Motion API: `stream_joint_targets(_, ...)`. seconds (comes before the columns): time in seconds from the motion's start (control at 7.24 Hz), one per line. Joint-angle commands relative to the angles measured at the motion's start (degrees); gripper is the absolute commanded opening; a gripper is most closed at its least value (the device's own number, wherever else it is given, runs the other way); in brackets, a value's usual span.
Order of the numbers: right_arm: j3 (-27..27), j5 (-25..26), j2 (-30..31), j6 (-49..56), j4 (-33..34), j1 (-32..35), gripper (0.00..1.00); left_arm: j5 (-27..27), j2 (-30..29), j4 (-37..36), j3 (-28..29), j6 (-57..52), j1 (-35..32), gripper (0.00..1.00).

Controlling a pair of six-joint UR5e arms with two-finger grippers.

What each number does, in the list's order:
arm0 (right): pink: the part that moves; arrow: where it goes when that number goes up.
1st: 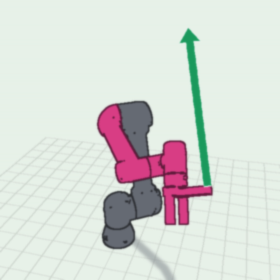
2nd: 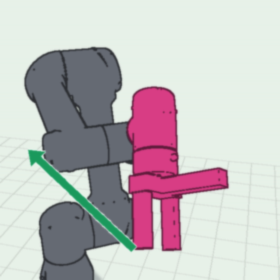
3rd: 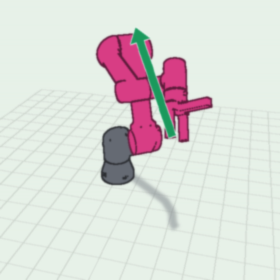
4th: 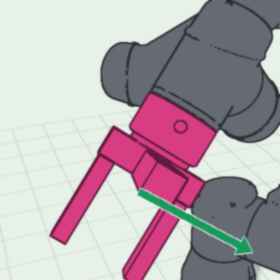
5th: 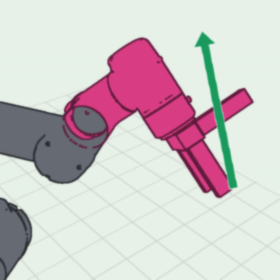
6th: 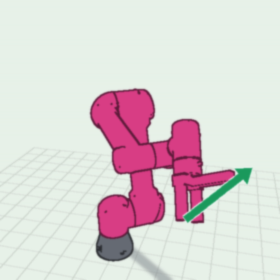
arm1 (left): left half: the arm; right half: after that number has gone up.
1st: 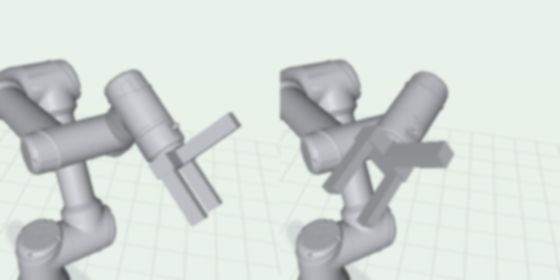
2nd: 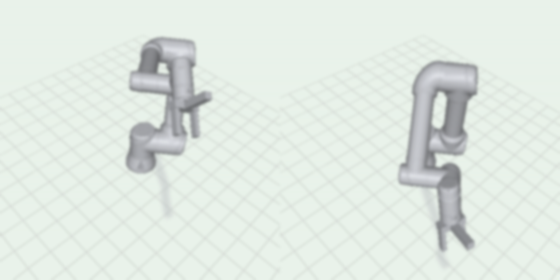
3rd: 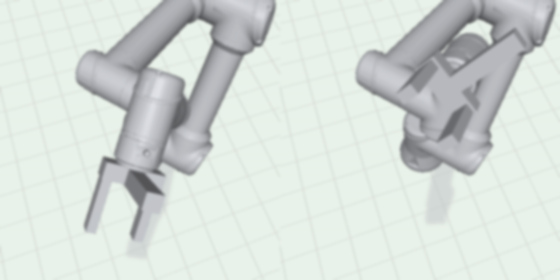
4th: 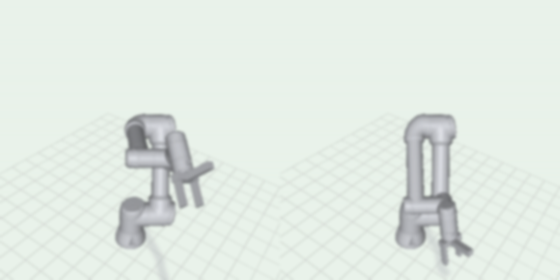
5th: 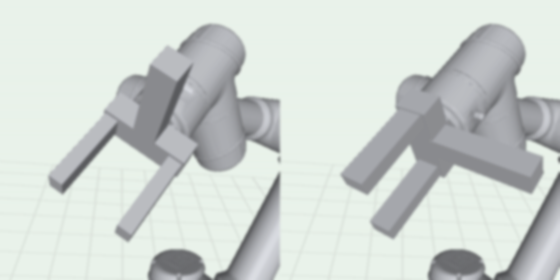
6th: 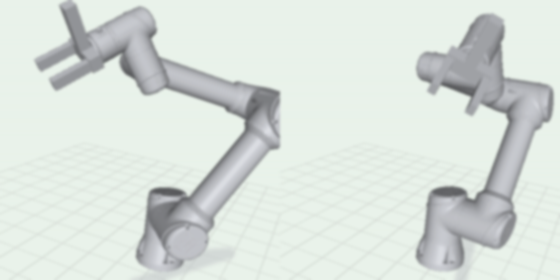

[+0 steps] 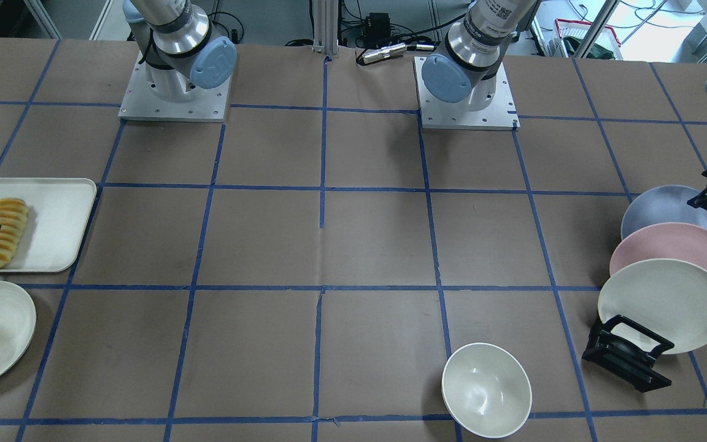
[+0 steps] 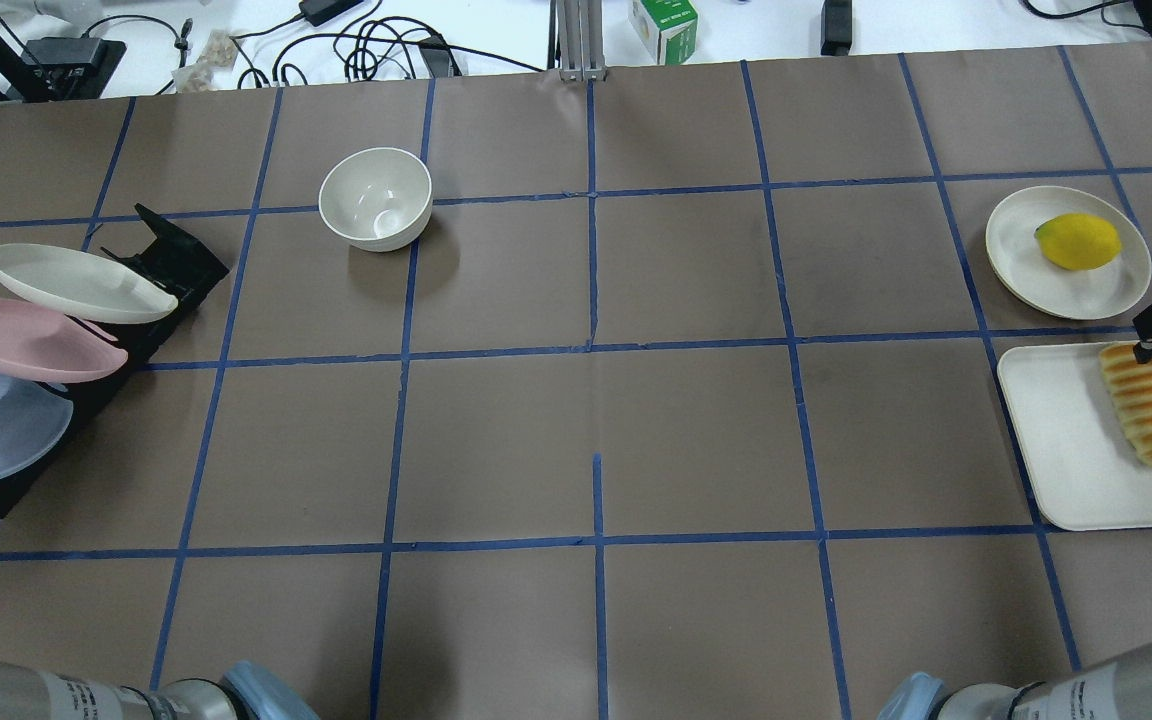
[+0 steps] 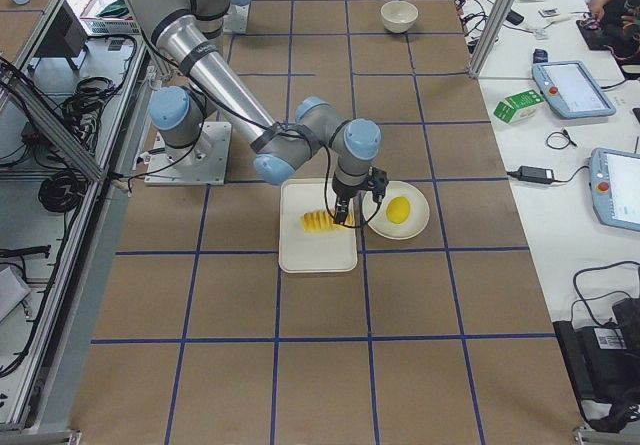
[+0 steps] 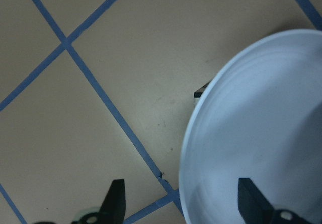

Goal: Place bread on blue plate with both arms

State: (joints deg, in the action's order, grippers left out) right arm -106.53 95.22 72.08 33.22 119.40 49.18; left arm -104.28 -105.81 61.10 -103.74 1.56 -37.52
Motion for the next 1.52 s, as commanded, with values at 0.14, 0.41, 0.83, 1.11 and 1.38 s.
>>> stream_joint_targets(0.14, -2.3, 2.2, -4.1, 0.6, 6.1, -0.1, 1.00, -0.9, -1.3, -0.1, 0.4, -0.8, 1.2, 0.81)
stream_joint_targets(0.41, -2.5, 2.3, -5.1, 0.9, 5.6, -0.1, 1.00, -0.4, -2.9, -2.1, 0.8, -0.4, 1.4, 0.81)
stream_joint_targets(0.83, -2.6, 2.1, -5.1, 0.7, 5.0, -0.1, 0.45, -0.1, -4.2, -4.1, 1.3, -0.8, 1.4, 0.54)
stream_joint_targets(1.11, -2.6, 1.6, -4.4, 1.1, 4.7, -0.1, 0.00, 3.4, -3.7, -4.1, 1.4, -0.7, 1.3, 0.36)
stream_joint_targets(1.38, -1.8, 1.4, -3.1, 1.1, 4.7, 0.5, 0.00, 4.3, -3.1, -4.1, 1.4, -0.6, 1.1, 0.22)
